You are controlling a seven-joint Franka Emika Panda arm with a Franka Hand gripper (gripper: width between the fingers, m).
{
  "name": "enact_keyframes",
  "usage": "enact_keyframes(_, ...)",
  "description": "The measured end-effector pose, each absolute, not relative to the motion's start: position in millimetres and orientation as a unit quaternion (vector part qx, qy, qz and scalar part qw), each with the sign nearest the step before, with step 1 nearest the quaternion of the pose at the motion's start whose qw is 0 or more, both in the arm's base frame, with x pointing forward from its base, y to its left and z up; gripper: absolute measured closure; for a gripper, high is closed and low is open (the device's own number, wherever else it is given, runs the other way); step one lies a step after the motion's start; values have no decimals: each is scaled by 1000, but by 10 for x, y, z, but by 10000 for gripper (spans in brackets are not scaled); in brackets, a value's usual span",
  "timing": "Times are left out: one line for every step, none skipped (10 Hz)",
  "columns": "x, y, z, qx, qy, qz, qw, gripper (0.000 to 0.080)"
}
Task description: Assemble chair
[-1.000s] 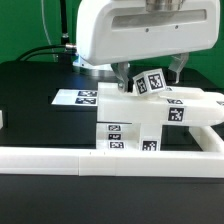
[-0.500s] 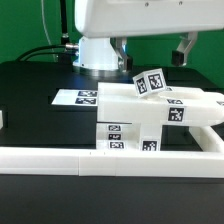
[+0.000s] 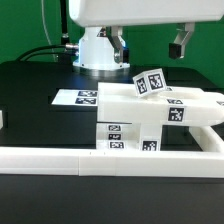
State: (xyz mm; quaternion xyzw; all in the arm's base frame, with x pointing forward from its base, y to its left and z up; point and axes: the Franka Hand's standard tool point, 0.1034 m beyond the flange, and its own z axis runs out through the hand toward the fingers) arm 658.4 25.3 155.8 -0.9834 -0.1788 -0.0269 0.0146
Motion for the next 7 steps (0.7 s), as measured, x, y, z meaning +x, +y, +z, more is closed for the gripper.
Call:
enact_keyframes(6586,254,1520,-978,-199,-69,3,151)
enact_keyframes(6508,248,1463,-978,-200,-67,5,151)
enact_keyframes(6531,220,1440,-977,-198,-73,4,151)
enact_keyframes(6545,215,1417,-977,-197,-83,1,151)
enact_keyframes(6521,212,1390,-978,-194,-78,2,151)
enact_keyframes(6504,206,1381,-979,-192,-72,3,151)
enact_keyframes(6508,203,1383,-979,-192,-73,2,151)
